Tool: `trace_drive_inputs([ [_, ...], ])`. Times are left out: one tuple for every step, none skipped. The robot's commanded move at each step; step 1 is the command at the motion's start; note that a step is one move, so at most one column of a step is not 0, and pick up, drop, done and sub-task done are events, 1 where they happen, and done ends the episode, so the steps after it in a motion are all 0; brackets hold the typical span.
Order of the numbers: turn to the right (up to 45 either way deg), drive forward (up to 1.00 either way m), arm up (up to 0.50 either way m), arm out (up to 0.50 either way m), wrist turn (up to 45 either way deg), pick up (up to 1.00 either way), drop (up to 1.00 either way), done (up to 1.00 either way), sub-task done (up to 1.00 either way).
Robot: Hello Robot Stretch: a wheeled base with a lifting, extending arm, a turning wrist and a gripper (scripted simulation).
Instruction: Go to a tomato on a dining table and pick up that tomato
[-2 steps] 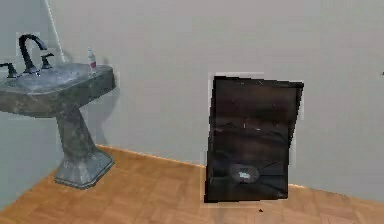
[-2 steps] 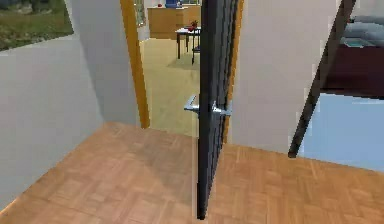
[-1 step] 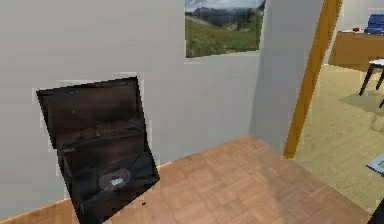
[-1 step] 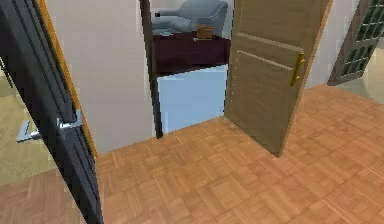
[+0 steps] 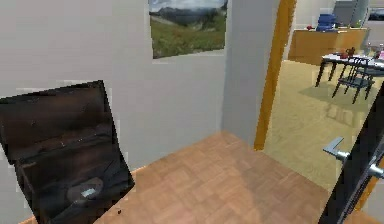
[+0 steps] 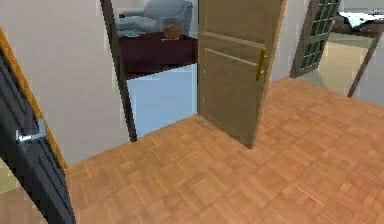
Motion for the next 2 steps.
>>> trace_drive_inputs([
  [0.0, 0.55, 0.0, 0.0, 0.0, 0.0, 0.0, 0.0, 0.0],
  [30.0, 0.0, 0.0, 0.0, 0.0, 0.0, 0.0, 0.0, 0.0],
])
